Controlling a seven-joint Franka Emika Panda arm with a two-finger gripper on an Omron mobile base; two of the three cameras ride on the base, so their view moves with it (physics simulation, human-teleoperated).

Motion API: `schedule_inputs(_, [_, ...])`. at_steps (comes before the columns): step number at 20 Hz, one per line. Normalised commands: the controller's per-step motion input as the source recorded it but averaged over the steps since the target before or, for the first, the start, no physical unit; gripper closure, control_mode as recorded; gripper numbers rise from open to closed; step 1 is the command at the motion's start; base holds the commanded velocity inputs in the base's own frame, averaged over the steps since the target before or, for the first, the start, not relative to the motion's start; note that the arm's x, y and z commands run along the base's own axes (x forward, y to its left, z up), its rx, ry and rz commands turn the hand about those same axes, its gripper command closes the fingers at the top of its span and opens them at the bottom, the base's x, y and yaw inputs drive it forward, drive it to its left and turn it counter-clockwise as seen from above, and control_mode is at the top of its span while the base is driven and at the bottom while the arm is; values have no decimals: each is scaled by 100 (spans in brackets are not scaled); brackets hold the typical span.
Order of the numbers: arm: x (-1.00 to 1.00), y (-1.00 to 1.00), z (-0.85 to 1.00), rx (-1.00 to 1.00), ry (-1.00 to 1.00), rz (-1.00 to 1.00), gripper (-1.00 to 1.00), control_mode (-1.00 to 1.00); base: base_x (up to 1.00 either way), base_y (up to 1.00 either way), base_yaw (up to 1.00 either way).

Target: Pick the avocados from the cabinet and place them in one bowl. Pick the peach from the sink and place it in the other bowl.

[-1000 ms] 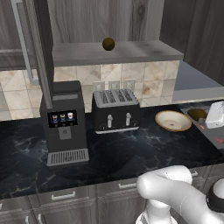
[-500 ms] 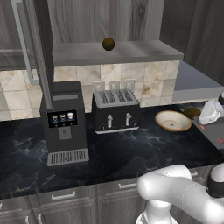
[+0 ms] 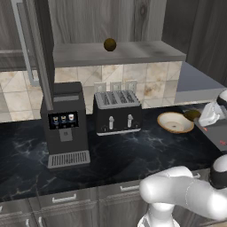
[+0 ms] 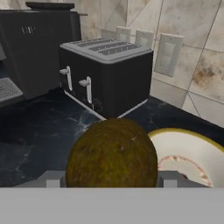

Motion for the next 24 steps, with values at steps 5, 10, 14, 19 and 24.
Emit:
schedule_inputs(5, [18,-6,-17,0,-2,0,100,-100,0,0,0])
schedule_inputs(10, [17,-3,-14,0,-1,0,100,-100,0,0,0])
schedule_inputs(14, [21,-6,-17,-1,0,0,100,-100,0,0,0])
schedule_inputs(19, [27,-10,-20,-2,0,0,100,-100,0,0,0])
schedule_inputs(24, [29,-9,-21,-2,0,0,100,-100,0,0,0])
